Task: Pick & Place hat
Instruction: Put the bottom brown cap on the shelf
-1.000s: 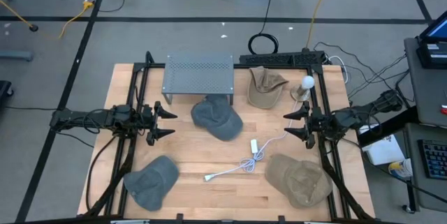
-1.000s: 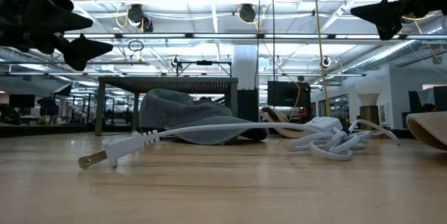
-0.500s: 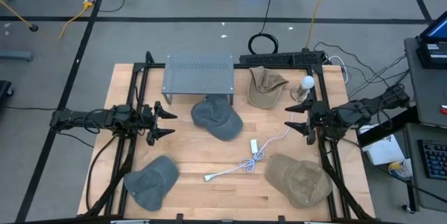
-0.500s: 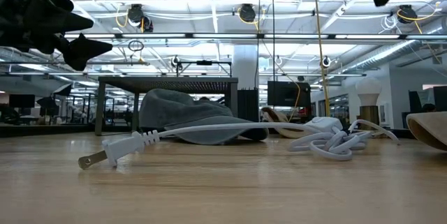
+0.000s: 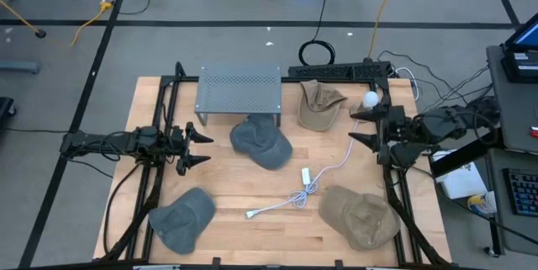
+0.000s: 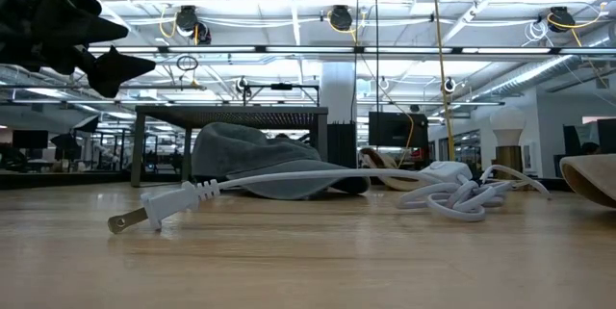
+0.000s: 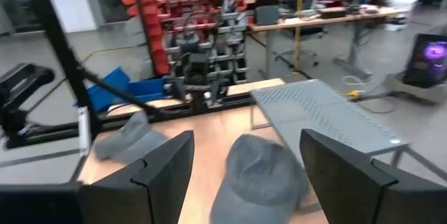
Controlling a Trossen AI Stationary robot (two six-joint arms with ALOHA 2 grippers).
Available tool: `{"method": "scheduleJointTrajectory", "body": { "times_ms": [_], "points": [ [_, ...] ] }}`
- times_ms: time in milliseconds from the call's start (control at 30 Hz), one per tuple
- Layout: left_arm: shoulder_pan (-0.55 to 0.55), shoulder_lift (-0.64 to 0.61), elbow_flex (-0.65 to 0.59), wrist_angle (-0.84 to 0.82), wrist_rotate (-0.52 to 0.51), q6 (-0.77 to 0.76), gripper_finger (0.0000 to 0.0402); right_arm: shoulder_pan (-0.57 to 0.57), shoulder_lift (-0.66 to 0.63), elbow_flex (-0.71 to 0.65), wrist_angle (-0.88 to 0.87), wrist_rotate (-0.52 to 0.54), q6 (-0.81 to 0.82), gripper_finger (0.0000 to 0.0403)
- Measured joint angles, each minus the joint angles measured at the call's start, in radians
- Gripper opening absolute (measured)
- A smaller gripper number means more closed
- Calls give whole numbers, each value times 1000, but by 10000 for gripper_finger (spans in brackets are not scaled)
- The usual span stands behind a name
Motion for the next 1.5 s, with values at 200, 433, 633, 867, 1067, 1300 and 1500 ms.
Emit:
{"method": "scheduleJointTrajectory", "body": {
  "times_ms": [200,433,633,867,1067,1300,1500],
  "points": [
    [0,0,0,0,0,0,324,0,85,174,-106,82,-48,254],
    [0,0,0,0,0,0,309,0,171,321,-147,188,-90,254],
    [0,0,0,0,0,0,301,0,207,362,-149,193,-131,254],
    [0,0,0,0,0,0,312,0,210,362,-236,119,-141,254],
    [0,0,0,0,0,0,324,-2,228,362,-301,-51,-129,254],
    [0,0,0,0,0,0,317,-26,255,362,-378,-244,-86,254],
    [0,0,0,0,0,0,304,-76,290,365,-484,-394,6,253]
  ]
}}
